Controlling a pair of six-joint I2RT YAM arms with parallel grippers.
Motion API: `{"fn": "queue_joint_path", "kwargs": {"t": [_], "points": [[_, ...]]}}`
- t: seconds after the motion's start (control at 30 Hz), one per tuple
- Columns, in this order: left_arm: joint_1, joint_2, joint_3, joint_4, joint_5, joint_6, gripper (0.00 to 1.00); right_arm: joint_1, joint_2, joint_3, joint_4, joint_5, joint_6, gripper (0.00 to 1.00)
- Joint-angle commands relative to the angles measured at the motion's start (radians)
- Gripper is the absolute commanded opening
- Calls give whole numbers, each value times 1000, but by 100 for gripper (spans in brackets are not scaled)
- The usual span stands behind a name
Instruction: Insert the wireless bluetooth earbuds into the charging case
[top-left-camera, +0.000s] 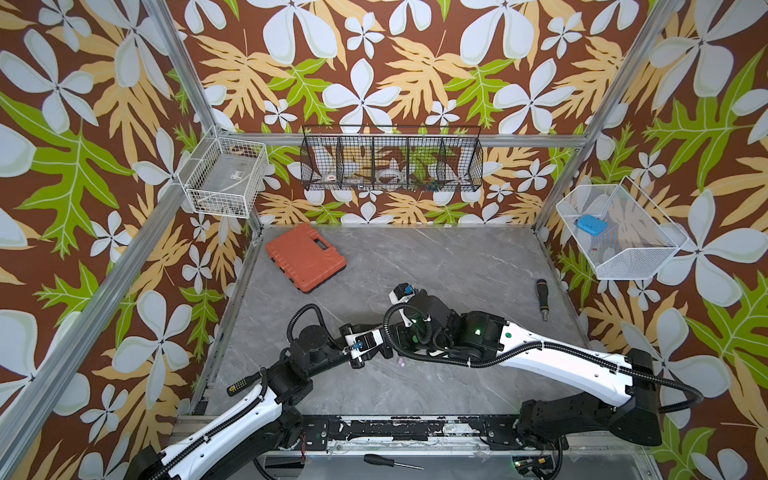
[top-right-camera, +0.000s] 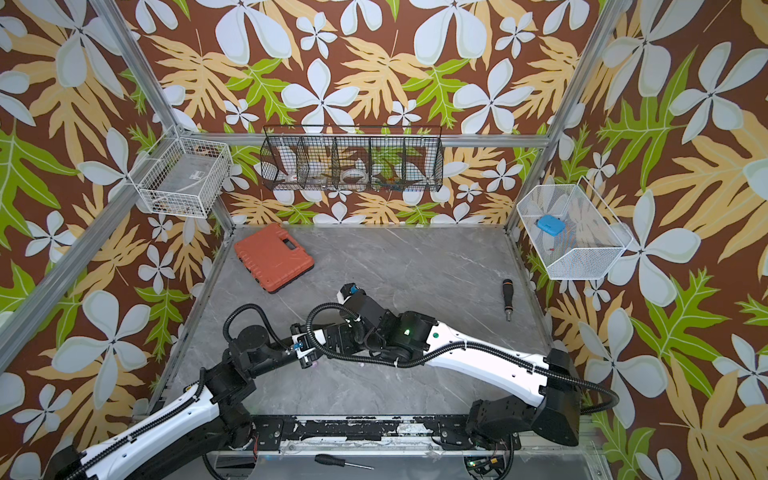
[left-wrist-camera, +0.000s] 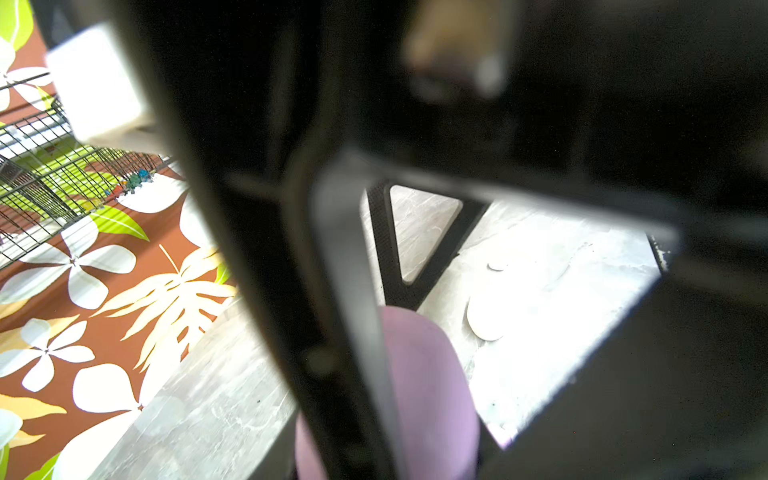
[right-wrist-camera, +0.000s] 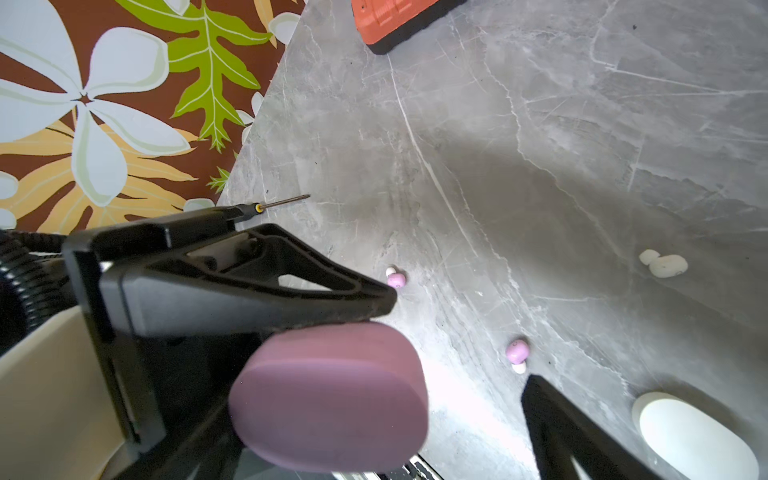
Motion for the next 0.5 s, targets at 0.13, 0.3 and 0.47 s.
{"fn": "queue_joint_path", "kwargs": {"t": [0.13, 0.3, 0.47], "points": [[1, -42, 11, -87, -14, -73, 0, 4, -133, 36, -34, 59, -110, 100], [1, -64, 57, -153, 68, -220, 0, 4, -255, -37, 0, 37, -188, 100], [1, -64, 99, -198, 185, -457, 0, 4, -367, -149, 53, 23, -273, 100]]}}
